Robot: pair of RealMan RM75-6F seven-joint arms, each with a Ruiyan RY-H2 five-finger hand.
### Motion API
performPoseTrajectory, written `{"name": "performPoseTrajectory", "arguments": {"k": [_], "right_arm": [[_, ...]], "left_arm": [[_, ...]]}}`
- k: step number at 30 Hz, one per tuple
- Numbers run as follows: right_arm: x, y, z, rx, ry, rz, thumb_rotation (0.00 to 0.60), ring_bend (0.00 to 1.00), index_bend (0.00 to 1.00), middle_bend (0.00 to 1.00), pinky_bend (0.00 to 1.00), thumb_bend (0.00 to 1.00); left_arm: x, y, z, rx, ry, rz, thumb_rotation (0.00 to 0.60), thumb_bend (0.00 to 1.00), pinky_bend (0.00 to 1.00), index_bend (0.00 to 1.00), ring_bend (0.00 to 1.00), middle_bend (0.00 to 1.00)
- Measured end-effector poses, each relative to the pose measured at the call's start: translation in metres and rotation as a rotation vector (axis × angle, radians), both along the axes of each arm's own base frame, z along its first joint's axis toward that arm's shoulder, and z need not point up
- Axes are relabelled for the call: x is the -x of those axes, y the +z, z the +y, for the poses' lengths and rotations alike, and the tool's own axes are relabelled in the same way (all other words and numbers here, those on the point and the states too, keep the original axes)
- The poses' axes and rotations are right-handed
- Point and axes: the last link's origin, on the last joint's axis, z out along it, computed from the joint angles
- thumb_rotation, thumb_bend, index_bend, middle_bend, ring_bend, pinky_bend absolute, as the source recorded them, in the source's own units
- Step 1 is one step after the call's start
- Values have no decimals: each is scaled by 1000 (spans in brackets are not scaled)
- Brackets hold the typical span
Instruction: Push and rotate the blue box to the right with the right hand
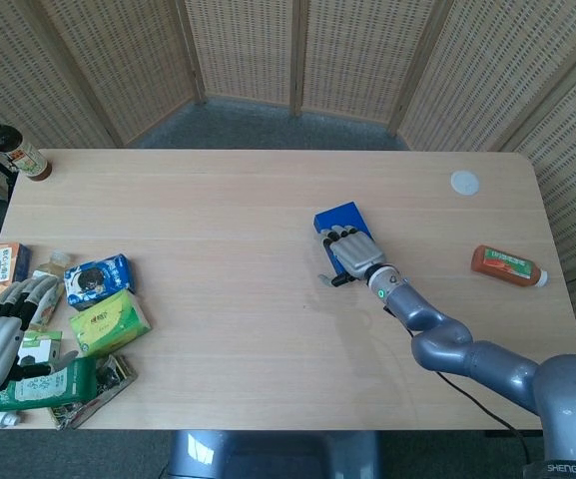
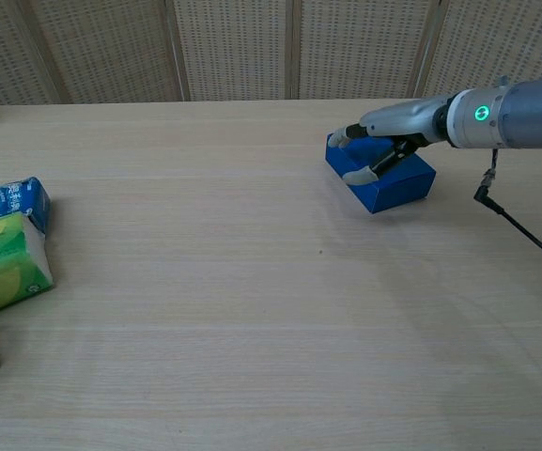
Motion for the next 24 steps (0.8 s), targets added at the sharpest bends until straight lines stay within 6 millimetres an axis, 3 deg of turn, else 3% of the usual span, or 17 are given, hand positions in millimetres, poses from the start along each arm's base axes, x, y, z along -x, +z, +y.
{"name": "performPoseTrajectory", "arguments": {"k": [10,17,24], "right_arm": [[14,2,-3,-27,-33,79,254,0,0,37,0,388],[39,22,-2,1,-91,128,193,0,0,35,0,385],[58,49,4,54,-139,162,173,0,0,32,0,385]], "left_arm": [[1,1,-1,-3,-2,-18,477,226,0,8,0,0],[0,0,0,-1,-18,-30,476,226,0,8,0,0],[-3,-3,4,10,-35,-37,472,227,0,8,0,0]]}}
